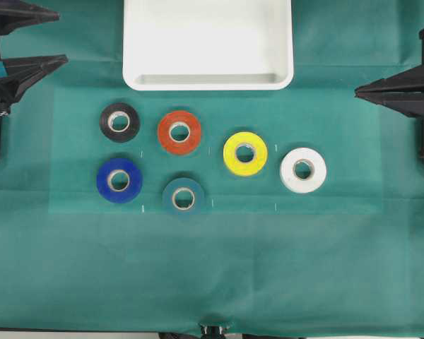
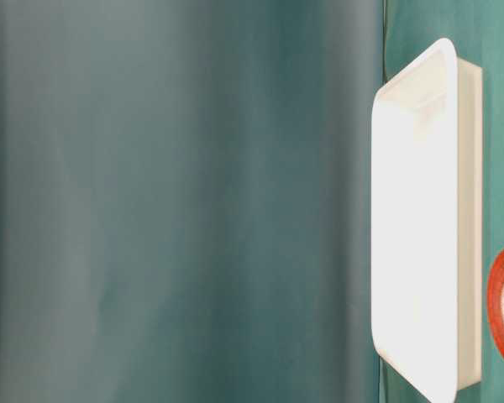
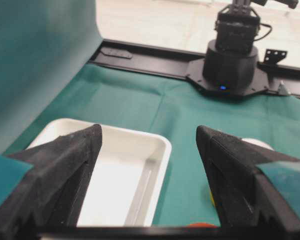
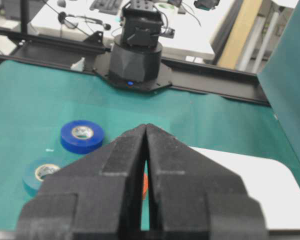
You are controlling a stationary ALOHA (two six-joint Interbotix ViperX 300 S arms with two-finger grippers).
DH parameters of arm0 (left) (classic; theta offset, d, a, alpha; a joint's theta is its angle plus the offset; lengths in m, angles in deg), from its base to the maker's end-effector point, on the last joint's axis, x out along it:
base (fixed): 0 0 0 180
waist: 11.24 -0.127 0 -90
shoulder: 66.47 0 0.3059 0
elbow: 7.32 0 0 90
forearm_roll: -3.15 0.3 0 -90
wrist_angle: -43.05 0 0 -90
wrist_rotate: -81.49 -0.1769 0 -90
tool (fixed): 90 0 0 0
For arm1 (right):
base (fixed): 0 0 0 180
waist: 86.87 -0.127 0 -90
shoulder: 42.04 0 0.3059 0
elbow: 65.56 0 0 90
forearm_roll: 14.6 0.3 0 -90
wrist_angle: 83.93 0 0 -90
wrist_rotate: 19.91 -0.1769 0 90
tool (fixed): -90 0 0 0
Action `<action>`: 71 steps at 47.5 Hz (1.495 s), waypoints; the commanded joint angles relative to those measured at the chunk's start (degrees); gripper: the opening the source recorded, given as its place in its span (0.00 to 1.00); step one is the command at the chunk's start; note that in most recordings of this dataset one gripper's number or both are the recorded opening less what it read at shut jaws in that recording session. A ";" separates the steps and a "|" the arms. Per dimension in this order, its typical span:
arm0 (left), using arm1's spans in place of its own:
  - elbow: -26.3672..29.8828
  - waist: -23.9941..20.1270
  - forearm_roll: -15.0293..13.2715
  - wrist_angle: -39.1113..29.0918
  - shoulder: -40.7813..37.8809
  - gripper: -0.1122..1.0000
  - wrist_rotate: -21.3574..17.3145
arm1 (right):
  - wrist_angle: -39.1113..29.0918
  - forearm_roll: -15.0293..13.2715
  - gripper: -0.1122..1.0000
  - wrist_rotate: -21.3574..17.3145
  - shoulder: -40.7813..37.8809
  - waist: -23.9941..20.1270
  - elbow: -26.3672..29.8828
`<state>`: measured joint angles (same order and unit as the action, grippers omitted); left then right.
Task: Pick up the tape from a random location and place it into the white case.
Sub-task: 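Move the open left gripper toward the black tape roll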
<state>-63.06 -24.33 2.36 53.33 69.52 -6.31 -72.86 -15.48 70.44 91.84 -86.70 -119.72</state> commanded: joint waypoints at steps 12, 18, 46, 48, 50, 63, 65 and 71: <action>2.29 -0.18 -0.18 -3.34 -0.35 0.81 0.00 | -0.53 -0.09 0.10 0.09 -0.26 0.00 1.93; 3.87 -0.18 -0.18 -8.53 -0.70 0.81 0.00 | -1.05 -0.09 0.10 0.09 -0.35 -0.09 2.37; 20.74 -0.18 -0.09 -42.98 -11.07 0.81 3.69 | -1.85 -0.09 0.10 0.09 -0.62 -0.09 2.64; 22.15 -0.18 -0.09 -45.88 -12.22 0.81 4.04 | -1.85 -0.09 0.10 0.09 -0.62 -0.09 2.64; 23.55 -0.18 -0.09 -48.60 -13.36 0.81 4.22 | -2.02 -0.09 0.10 0.09 -0.62 -0.18 2.64; 31.38 -0.18 -0.09 -59.06 -19.69 0.81 4.66 | -2.46 -0.09 0.10 0.09 -0.70 -0.26 2.55; 32.26 -0.18 -0.09 -60.56 -20.30 0.81 4.66 | -2.46 -0.09 0.10 0.00 -0.70 -0.35 2.55; 34.37 -0.18 -0.09 -63.81 -21.88 0.81 4.75 | -2.46 -0.09 0.10 -0.09 -0.88 -0.35 2.55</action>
<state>-31.33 -24.42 2.28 -8.89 48.16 -1.56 -75.50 -15.48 70.53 91.49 -86.87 -118.66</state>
